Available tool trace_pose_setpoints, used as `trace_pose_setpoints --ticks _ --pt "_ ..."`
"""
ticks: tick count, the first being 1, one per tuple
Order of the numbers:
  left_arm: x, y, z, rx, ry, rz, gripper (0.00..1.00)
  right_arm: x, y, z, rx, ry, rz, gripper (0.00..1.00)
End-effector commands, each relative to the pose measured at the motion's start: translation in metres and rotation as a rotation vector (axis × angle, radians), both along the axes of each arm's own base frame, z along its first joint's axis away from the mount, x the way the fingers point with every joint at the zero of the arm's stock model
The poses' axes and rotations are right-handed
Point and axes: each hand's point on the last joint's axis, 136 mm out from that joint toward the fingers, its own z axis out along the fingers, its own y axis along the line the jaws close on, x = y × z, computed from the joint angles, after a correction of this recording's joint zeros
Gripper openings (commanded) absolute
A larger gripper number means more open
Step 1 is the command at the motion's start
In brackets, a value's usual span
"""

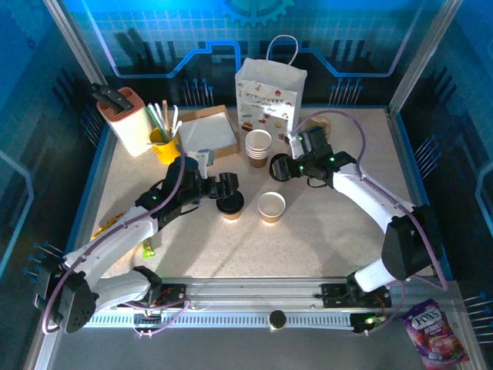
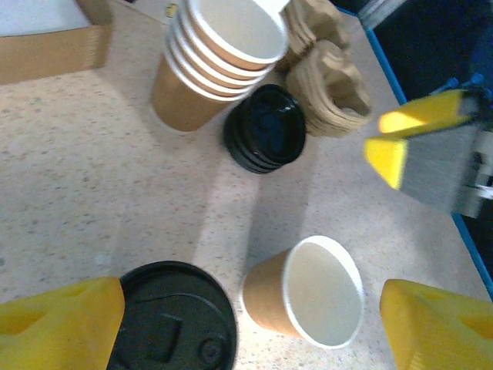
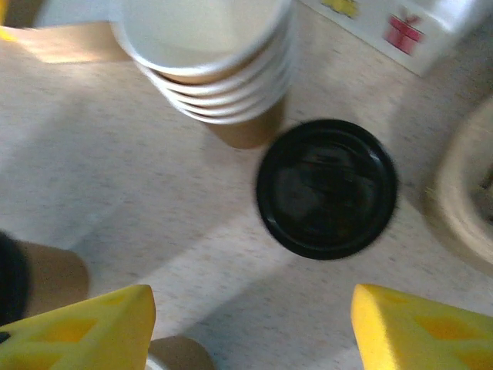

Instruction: Pack the takeout coffee

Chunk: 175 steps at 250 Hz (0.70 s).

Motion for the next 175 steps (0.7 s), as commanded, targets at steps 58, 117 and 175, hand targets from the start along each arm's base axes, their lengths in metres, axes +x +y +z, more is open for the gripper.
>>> trace_pose_setpoints --ticks 58,117,175 --pt "-0.012 -0.031 0.007 0.094 0.006 -0.179 0.87 0.032 -0.03 -0.048 -0.198 0.114 -0.115 0.64" --pt "-0.011 -0.036 0.007 0.102 -0.005 -0.197 0.87 0.055 -0.032 -0.071 -0.263 0.137 -0.15 0.55" --pt "-0.011 -0.036 0.004 0.125 0.005 -0.207 0.88 0.068 -0.035 -0.08 -0.305 0.137 -0.171 0.45"
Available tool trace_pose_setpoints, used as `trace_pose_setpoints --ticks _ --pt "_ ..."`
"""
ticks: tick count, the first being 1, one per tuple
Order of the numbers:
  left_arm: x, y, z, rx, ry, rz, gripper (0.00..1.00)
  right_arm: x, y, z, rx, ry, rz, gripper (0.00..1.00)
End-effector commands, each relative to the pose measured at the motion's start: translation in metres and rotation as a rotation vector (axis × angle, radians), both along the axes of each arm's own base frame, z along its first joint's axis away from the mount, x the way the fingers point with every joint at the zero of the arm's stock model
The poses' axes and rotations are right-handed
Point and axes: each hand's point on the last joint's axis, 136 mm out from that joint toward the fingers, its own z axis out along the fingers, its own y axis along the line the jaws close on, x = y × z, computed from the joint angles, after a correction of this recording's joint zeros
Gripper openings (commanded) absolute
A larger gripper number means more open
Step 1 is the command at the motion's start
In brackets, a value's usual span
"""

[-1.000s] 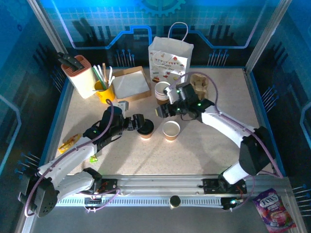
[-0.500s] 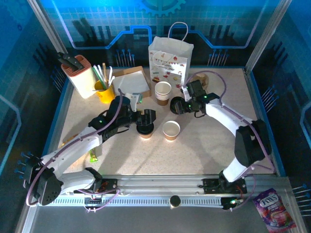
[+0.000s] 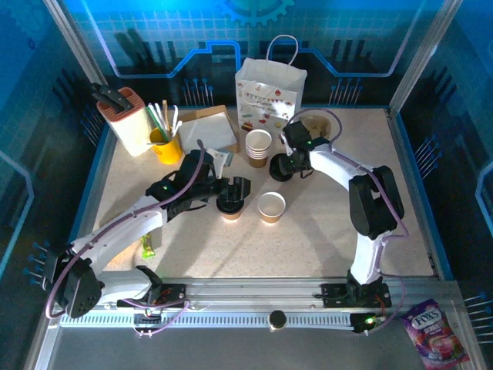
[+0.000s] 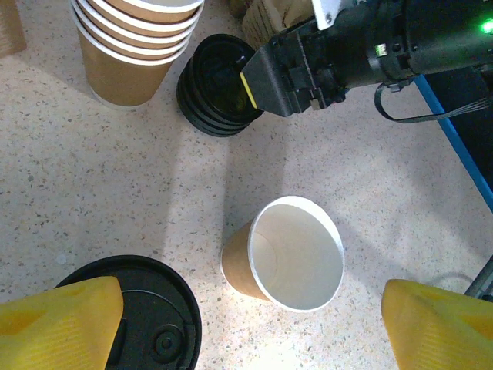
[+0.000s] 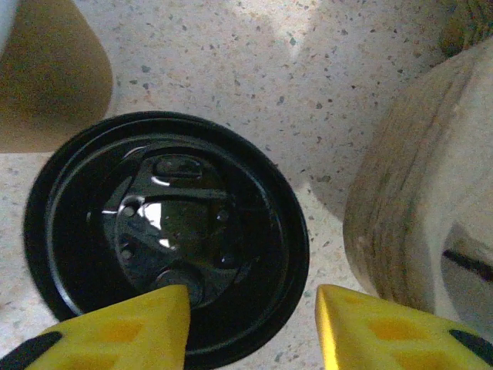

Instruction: Pack the takeout coffee

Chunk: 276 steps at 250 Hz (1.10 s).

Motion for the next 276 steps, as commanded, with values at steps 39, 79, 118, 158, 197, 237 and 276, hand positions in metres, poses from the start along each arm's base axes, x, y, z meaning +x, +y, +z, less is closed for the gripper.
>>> trace_pose_setpoints --ticks 39,79,118,158,197,237,276 --pt "-0.003 -0.005 0.004 0.009 -0.014 -0.039 0.88 0.013 -0.013 -0.001 -0.063 -0.012 -0.04 0.43" --pt "-0.003 -0.005 0.002 0.006 -0.011 -0.037 0.88 0.017 -0.012 -0.003 -0.07 -0.017 -0.04 0.35" --pt "-0.003 -0.005 0.001 0.005 -0.01 -0.034 0.88 0.02 -0.013 -0.004 -0.079 -0.016 -0.038 0.27" --pt "-0.004 -0.004 -0.001 0.006 -0.008 -0.034 0.88 0.02 -0.013 -0.005 -0.082 -0.015 -0.037 0.22" --pt "-0.004 -0.005 -0.002 0.004 -0.007 -0.033 0.88 0.02 -0.013 -0.004 -0.085 -0.017 -0.035 0.19" --pt "-0.004 -0.005 -0.006 0.004 0.001 -0.032 0.88 0.02 -0.014 -0.001 -0.089 -0.023 -0.033 0.15" --pt "-0.004 -0.005 -0.007 0.003 0.002 -0.03 0.88 0.02 -0.014 0.005 -0.089 -0.032 -0.029 0.13"
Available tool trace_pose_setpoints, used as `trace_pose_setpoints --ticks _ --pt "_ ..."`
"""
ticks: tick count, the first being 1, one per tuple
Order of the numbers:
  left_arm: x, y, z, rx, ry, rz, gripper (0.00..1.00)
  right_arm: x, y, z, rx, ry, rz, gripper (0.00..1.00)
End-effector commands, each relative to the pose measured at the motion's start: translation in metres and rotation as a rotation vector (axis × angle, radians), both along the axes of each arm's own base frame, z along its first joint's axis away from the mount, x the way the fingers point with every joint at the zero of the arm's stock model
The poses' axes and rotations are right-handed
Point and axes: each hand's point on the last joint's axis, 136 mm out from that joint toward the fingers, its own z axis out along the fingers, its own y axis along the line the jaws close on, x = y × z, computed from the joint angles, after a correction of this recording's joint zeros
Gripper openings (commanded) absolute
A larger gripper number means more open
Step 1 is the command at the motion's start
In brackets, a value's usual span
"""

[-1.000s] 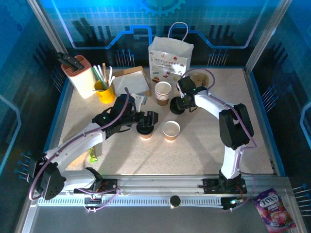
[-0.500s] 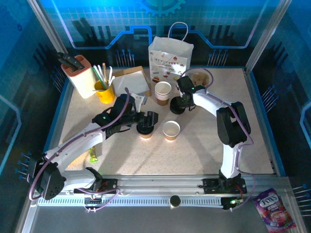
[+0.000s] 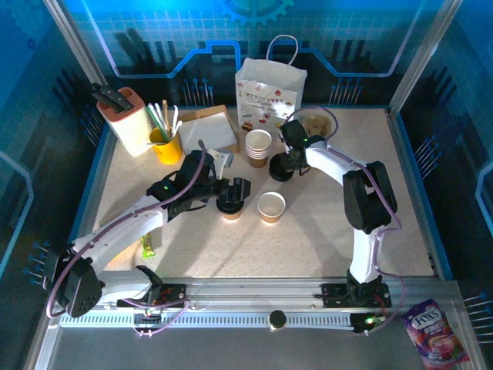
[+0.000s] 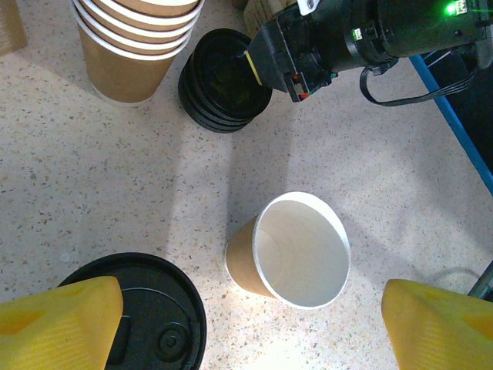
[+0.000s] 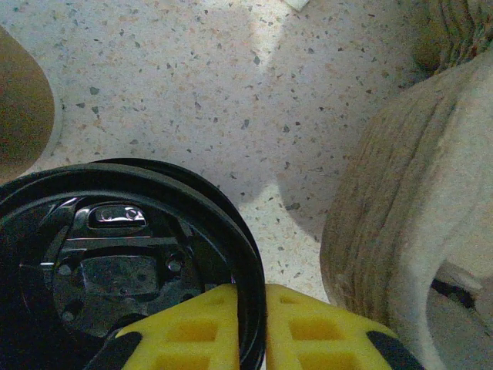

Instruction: Pack the takeout coffee

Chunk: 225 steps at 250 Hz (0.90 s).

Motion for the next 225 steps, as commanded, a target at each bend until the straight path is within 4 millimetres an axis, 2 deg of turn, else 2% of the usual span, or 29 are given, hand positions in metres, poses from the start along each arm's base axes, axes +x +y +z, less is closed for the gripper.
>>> trace_pose_setpoints --ticks 1,179,225 --pt "-0.004 -0.005 -0.003 -0.01 0.004 -0.022 0.88 0.005 -0.007 0.012 -0.016 -0.018 -0.006 0.13" --pt "-0.005 0.0 -0.011 -0.004 -0.002 -0.005 0.89 -0.003 -0.004 0.045 0.032 -0.058 0.007 0.09" --pt "-0.001 0.005 -0.002 -0.064 -0.003 0.042 0.91 -0.013 -0.001 0.071 0.102 -0.093 0.016 0.08"
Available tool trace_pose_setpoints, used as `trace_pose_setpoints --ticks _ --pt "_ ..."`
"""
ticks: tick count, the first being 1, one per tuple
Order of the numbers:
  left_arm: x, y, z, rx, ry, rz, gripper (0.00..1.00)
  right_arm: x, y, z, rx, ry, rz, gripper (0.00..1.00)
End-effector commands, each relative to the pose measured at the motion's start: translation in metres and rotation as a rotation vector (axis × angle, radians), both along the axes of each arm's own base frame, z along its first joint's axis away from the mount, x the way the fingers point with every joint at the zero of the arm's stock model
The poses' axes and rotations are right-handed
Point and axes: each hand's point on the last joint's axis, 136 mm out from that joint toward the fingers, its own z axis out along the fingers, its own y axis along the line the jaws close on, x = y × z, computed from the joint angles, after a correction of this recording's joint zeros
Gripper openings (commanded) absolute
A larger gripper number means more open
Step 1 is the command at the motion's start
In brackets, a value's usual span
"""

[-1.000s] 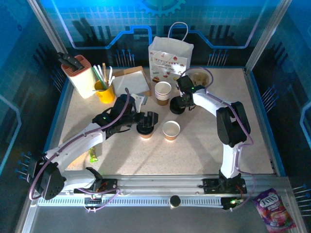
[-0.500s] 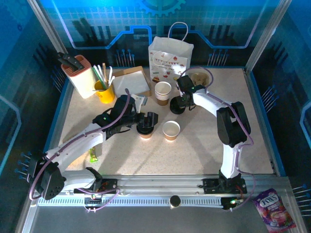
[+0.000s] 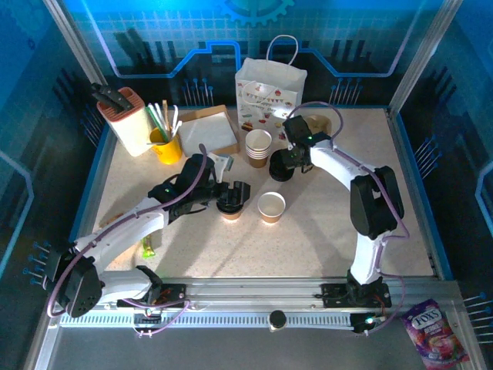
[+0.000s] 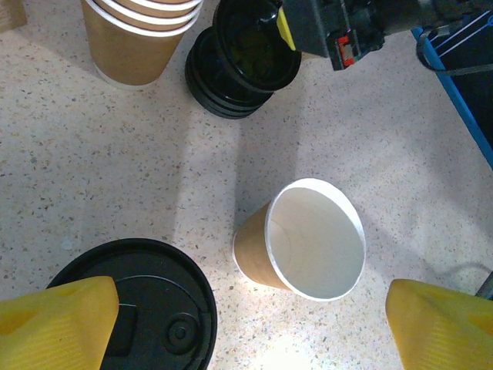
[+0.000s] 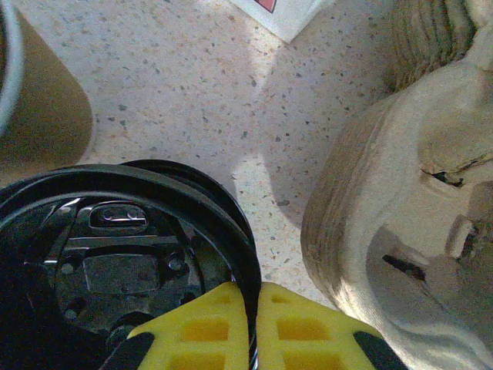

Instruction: Pack the takeout coffee

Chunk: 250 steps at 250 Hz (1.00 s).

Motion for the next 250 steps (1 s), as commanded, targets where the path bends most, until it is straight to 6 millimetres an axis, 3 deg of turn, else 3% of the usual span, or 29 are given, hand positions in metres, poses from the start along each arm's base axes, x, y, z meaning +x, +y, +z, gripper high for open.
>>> trace_pose_setpoints --ticks 1,29,71,135,180,250 --pt "0.002 0.003 0.013 -0.071 -0.021 0.038 0.91 -0.008 -0.002 0.036 0.073 -0.049 0.002 0.08" --pt "0.007 0.009 0.029 -0.172 -0.034 0.091 0.91 -0.024 0.006 0.062 0.221 -0.08 0.02 0.08" --pt "0.007 0.008 0.08 -0.39 -0.125 0.133 0.9 -0.058 0.03 0.113 0.508 -0.14 0.091 0.08" --pt "0.012 -0.011 0.146 -0.686 -0.12 0.139 0.9 -0.1 0.069 0.189 0.917 -0.222 0.193 0.08" --pt "0.018 -0.018 0.177 -0.851 -0.096 0.155 0.91 -0.116 0.089 0.218 1.105 -0.223 0.248 0.08" --pt "0.028 -0.031 0.194 -0.975 -0.06 0.129 0.96 -0.124 0.107 0.237 1.26 -0.208 0.286 0.08"
